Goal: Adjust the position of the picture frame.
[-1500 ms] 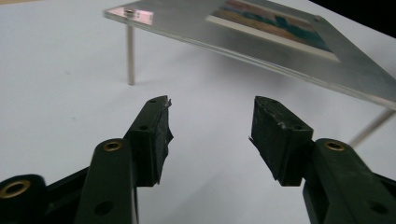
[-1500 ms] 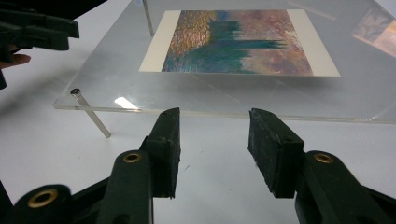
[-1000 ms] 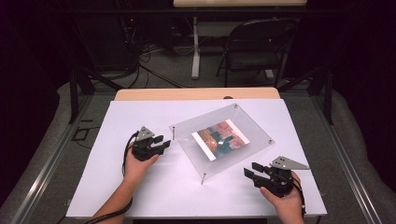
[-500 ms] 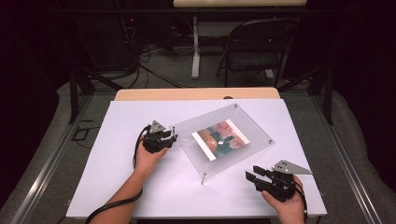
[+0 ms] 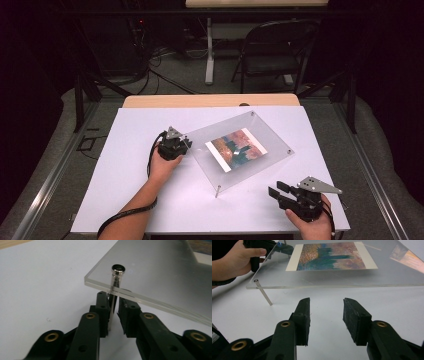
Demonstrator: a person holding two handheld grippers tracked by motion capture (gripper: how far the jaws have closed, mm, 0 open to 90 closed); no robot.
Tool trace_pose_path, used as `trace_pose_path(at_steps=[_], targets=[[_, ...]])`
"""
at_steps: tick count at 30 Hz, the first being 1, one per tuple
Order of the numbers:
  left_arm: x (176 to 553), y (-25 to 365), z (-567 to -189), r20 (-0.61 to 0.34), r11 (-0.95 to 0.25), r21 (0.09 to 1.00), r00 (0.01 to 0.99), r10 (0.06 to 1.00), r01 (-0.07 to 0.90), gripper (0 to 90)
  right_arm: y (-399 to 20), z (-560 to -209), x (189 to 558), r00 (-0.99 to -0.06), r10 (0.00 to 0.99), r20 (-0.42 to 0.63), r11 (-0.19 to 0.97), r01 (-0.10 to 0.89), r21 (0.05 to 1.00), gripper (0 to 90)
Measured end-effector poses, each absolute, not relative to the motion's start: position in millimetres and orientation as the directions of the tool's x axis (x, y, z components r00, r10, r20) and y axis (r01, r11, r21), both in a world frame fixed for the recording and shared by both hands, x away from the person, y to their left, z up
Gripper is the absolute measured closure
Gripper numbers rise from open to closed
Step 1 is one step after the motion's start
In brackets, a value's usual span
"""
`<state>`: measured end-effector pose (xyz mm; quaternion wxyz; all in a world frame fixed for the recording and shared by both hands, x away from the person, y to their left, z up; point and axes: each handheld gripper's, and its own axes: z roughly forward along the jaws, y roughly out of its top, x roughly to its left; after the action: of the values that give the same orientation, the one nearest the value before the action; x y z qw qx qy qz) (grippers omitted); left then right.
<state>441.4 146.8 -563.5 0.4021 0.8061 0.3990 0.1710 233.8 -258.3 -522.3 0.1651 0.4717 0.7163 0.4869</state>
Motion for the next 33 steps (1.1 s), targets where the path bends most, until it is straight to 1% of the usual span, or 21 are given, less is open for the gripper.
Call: trace_pose_path(at_steps=[3,8,10,15,18,20,22,26,27,30,33], targets=[[443,147,-564,-0.048,-0.361,0.778,0.622,0.782,0.514,83.3,-259,-523,232,-0.496,0.838,0.227,0.074,0.515,0.854,57.0],[443,147,-563,-0.067,-0.347,0.779,0.62,0.781,0.522,84.1,-255,-526,230,-0.501,0.832,0.237,0.073,0.523,0.849,57.0],[443,148,-561,-0.083,-0.336,0.782,0.622,0.778,0.525,84.1,-247,-529,231,-0.525,0.823,0.217,0.109,0.521,0.846,57.8],[441,150,-558,-0.1,-0.33,0.778,0.624,0.775,0.534,83.8,-238,-531,232,-0.554,0.805,0.212,0.132,0.517,0.846,59.0],[438,151,-554,-0.111,-0.33,0.775,0.631,0.768,0.538,83.6,-232,-534,232,-0.572,0.789,0.222,0.141,0.52,0.842,59.6],[434,151,-545,-0.125,-0.317,0.783,0.634,0.763,0.536,83.4,-226,-537,231,-0.59,0.768,0.251,0.131,0.527,0.84,60.4],[431,153,-536,-0.15,-0.304,0.783,0.639,0.754,0.543,83.0,-221,-538,231,-0.601,0.759,0.252,0.139,0.527,0.839,60.9],[423,153,-525,-0.167,-0.296,0.788,0.649,0.742,0.541,82.6,-214,-538,230,-0.615,0.744,0.262,0.133,0.52,0.844,61.0],[418,153,-520,-0.166,-0.299,0.79,0.656,0.737,0.535,82.6,-209,-539,229,-0.627,0.724,0.287,0.123,0.527,0.841,60.2],[414,153,-517,-0.174,-0.291,0.79,0.653,0.737,0.54,82.6,-197,-539,228,-0.654,0.704,0.278,0.139,0.51,0.849,58.3],[413,152,-517,-0.176,-0.29,0.788,0.65,0.739,0.543,82.6,-189,-540,229,-0.665,0.688,0.289,0.139,0.512,0.847,57.4]])
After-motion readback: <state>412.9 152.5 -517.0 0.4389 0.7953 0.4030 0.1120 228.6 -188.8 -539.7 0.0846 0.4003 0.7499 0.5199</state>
